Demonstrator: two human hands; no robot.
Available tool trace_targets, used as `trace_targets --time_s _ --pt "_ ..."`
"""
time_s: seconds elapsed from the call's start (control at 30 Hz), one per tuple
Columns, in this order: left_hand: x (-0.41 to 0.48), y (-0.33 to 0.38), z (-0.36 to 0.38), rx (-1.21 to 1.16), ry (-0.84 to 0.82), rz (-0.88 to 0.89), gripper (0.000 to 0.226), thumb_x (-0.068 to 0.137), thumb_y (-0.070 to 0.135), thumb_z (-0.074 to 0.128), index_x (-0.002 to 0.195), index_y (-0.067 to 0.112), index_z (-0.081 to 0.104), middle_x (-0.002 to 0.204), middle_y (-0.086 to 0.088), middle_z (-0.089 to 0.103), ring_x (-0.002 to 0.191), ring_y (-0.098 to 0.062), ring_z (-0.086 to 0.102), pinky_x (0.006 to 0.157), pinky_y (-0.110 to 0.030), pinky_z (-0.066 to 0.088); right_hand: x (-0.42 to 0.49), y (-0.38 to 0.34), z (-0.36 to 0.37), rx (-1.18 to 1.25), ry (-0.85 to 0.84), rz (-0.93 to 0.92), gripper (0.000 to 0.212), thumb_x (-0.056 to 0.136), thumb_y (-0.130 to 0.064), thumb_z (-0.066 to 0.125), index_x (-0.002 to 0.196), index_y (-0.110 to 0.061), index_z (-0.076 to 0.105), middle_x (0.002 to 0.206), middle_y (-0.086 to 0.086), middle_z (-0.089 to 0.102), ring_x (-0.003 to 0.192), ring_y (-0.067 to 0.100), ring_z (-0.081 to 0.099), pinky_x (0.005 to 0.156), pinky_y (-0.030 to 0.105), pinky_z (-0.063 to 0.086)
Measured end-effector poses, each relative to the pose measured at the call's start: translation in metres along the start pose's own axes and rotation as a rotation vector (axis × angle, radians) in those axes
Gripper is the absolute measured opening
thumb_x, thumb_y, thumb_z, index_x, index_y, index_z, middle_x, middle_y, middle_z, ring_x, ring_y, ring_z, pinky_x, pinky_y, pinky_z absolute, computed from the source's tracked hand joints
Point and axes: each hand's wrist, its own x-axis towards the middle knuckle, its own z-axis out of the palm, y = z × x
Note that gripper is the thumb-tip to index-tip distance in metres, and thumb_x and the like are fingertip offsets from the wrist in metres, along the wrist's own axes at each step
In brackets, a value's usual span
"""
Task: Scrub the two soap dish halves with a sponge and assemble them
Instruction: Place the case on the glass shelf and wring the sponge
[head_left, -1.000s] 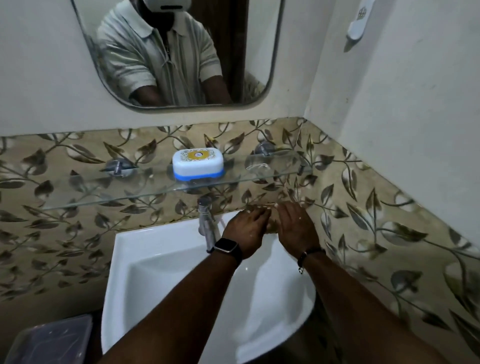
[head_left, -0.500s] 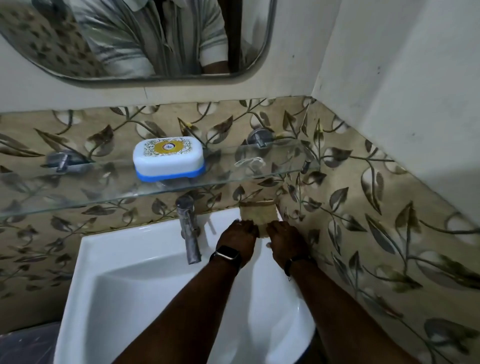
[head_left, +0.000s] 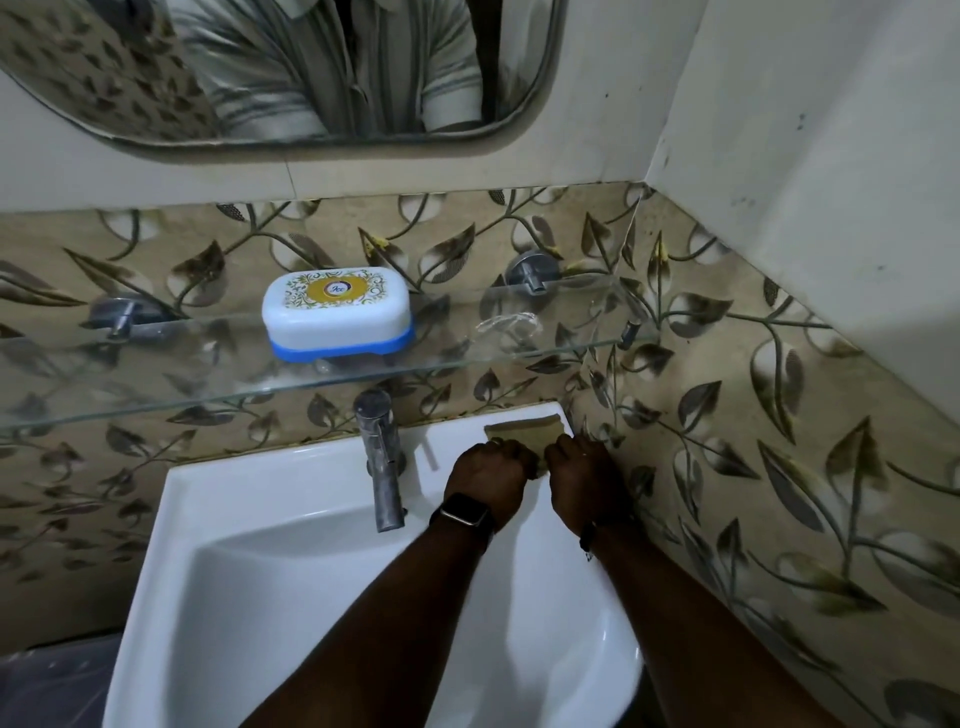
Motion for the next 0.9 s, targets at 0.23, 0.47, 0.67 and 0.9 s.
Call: trace_targets --time_s 0.23,0.47,0.67,0.9 --pt "-0.021 0.012 -0.020 -0.251 0.190 -0.112 0.025 0.086 0.008 0.049 0.107 0.018 0.058 0.099 -0.006 0.065 0.093 -0.028 0.057 0.068 -0.034 0.038 -0.013 0.005 -0.034 0.189 0.090 0.088 0.015 0.076 -0.018 0.055 0.083 -0.008 0.064 0.079 0.008 0.063 0.074 0.033 0.059 0.067 0.042 0.048" --pt "-0.052 0.014 -0.078 -0.739 0.373 -0.284 0.012 0.097 0.026 0.049 0.106 0.024 0.055 0.084 -0.004 0.071 0.077 -0.028 0.064 0.063 -0.036 0.047 -0.003 -0.019 -0.091 0.641 0.184 0.338 0.020 0.086 -0.012 0.065 0.106 -0.011 0.064 0.095 0.011 0.072 0.090 0.034 0.066 0.074 0.043 0.055" --pt "-0.088 0.006 -0.135 -0.722 0.661 -0.281 0.017 0.096 0.018 0.051 0.107 0.013 0.062 0.092 -0.007 0.071 0.079 -0.018 0.060 0.066 -0.027 0.039 0.017 -0.073 -0.127 0.745 0.412 0.273 0.029 0.093 -0.024 0.051 0.113 -0.006 0.061 0.107 0.015 0.068 0.097 0.033 0.063 0.078 0.038 0.049" --pt "-0.152 -0.027 -0.213 -0.594 0.936 -0.347 0.018 0.095 0.021 0.051 0.107 0.014 0.061 0.080 -0.007 0.072 0.071 -0.027 0.065 0.057 -0.032 0.043 0.050 -0.164 -0.187 0.753 0.603 0.108 0.027 0.098 -0.019 0.049 0.111 0.001 0.060 0.105 0.021 0.064 0.091 0.038 0.062 0.069 0.039 0.045"
